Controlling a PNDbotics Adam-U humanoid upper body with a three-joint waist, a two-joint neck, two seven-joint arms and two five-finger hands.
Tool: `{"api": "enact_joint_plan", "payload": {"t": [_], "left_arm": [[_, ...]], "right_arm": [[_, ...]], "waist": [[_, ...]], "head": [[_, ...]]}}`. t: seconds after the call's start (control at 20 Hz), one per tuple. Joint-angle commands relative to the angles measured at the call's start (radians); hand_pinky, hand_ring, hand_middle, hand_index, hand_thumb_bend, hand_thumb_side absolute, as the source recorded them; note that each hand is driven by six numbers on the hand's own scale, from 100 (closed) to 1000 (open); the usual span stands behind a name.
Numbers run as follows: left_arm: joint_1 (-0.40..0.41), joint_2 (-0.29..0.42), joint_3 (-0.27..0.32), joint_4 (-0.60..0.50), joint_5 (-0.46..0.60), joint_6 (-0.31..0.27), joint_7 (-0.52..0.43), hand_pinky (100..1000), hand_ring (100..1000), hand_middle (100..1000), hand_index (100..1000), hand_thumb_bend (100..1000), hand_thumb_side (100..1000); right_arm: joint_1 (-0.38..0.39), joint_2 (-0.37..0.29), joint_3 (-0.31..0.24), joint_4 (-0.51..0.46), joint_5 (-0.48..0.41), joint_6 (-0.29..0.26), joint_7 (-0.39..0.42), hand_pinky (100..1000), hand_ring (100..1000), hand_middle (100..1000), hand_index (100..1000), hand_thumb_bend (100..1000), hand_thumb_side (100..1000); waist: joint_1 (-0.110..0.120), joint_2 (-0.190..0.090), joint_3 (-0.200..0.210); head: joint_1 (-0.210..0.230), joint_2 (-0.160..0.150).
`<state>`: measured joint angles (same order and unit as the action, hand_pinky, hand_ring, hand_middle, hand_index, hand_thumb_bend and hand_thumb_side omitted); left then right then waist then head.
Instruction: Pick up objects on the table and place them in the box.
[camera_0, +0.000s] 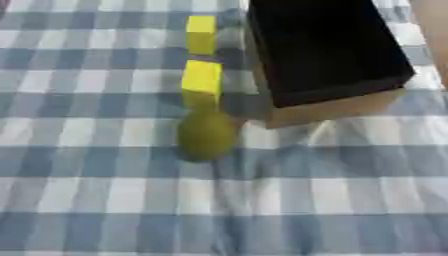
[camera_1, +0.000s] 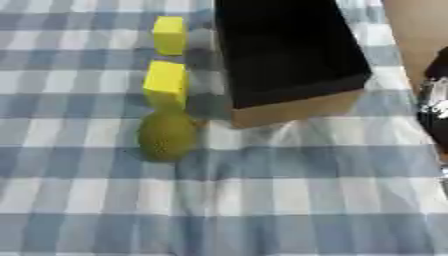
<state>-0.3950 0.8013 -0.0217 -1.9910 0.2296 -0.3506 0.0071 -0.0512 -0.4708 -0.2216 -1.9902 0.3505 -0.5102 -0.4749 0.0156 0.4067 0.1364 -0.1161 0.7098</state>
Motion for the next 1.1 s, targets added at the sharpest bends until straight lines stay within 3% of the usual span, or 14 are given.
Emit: {"api": "enact_joint_plan", "payload": {"t": [0.05, 0.3, 0.5, 0.75, 1.1], "left_arm": [[-0.043, 0.083, -0.007, -0.009, -0.039, 0.015, -0.022, 834, 801, 768, 888, 100, 585], [-0.152, 0.202, -0.076, 0.015, -0.115, 0.051, -0.093, 836, 799, 761, 886, 100, 557], [-0.25, 0.272, -0.137, 0.076, -0.176, 0.029, -0.153, 839, 801, 761, 892, 110, 544], [-0.37, 0.243, -0.232, 0.176, -0.25, -0.021, -0.227, 841, 802, 762, 896, 142, 539], [-0.536, 0.115, -0.372, 0.338, -0.352, -0.065, -0.329, 848, 812, 774, 897, 202, 580]], "right_arm": [[0.003, -0.026, -0.01, -0.01, -0.001, -0.001, 0.003, 890, 981, 443, 872, 100, 470], [0.006, -0.039, -0.006, -0.01, -0.003, 0.002, 0.007, 890, 983, 443, 872, 100, 470], [0.003, -0.047, -0.001, -0.01, -0.008, 0.004, 0.013, 890, 983, 444, 871, 100, 470], [0.003, -0.054, 0.005, -0.01, -0.017, 0.004, 0.019, 890, 983, 444, 872, 100, 470], [0.005, -0.06, 0.011, -0.01, -0.027, 0.005, 0.03, 891, 984, 444, 872, 100, 470]], "waist": [[-0.002, -0.031, 0.002], [0.017, -0.04, 0.002], [0.027, -0.044, -0.005], [0.035, -0.052, -0.013], [0.04, -0.063, -0.011]], "head": [[-0.006, -0.005], [-0.017, 0.003], [-0.013, 0.009], [-0.01, 0.016], [-0.004, 0.028]]}}
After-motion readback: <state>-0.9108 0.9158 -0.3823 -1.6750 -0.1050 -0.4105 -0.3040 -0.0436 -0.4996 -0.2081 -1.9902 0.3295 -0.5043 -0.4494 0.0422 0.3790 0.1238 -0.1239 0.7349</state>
